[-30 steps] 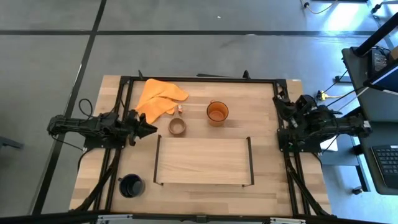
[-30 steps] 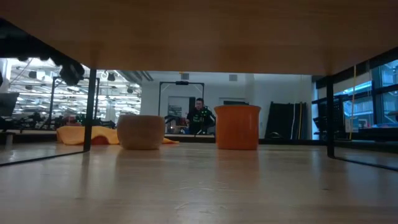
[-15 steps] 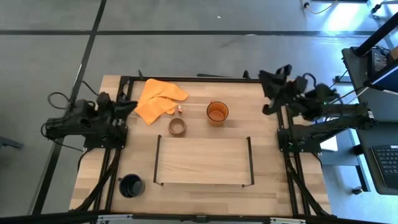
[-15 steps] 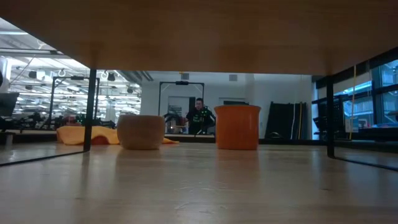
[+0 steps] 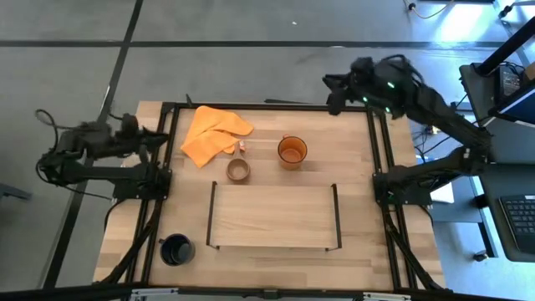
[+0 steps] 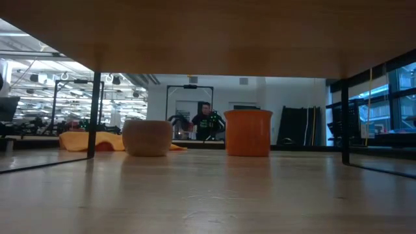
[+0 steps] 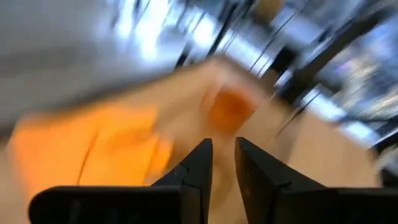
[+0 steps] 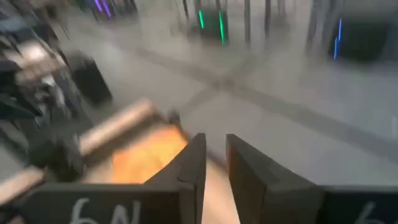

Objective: Stack small to large cups/mugs on shelf
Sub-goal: Put the dark blue mug on the shelf

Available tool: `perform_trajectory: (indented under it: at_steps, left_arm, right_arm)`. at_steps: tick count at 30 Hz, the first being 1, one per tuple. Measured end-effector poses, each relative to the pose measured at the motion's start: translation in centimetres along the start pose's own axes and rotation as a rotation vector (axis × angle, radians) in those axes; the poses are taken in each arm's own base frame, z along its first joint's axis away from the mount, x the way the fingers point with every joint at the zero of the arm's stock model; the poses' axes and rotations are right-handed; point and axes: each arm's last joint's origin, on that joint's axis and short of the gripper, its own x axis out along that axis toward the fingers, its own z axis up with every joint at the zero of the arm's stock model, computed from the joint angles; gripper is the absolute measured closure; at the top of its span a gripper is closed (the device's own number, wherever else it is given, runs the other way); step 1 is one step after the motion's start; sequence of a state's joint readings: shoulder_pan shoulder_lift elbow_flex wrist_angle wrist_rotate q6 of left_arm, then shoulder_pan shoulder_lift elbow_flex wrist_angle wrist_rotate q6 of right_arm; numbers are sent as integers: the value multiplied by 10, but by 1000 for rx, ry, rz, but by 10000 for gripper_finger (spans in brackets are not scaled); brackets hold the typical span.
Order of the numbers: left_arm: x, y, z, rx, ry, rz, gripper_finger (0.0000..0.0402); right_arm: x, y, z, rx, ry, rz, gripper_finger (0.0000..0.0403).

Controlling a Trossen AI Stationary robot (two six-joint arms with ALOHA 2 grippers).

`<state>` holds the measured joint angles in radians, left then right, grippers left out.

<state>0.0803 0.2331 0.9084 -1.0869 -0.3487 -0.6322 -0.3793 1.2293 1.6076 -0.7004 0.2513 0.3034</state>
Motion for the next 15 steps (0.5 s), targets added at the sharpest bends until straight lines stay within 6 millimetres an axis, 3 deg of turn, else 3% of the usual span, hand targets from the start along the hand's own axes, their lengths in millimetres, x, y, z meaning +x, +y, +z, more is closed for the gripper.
perform_trajectory:
  at_steps: [5, 10, 15]
  left_arm:
    - [13, -2, -15, -93, 326, 47, 339]
    - [21, -16, -16, -34, 535, -183, 339]
    - [23, -23, -18, 73, 667, -376, 339]
  right_arm:
    - [31, -16, -14, 130, 287, 78, 338]
    - [59, -14, -31, 172, 503, 254, 338]
    - [85, -11, -44, 154, 601, 316, 338]
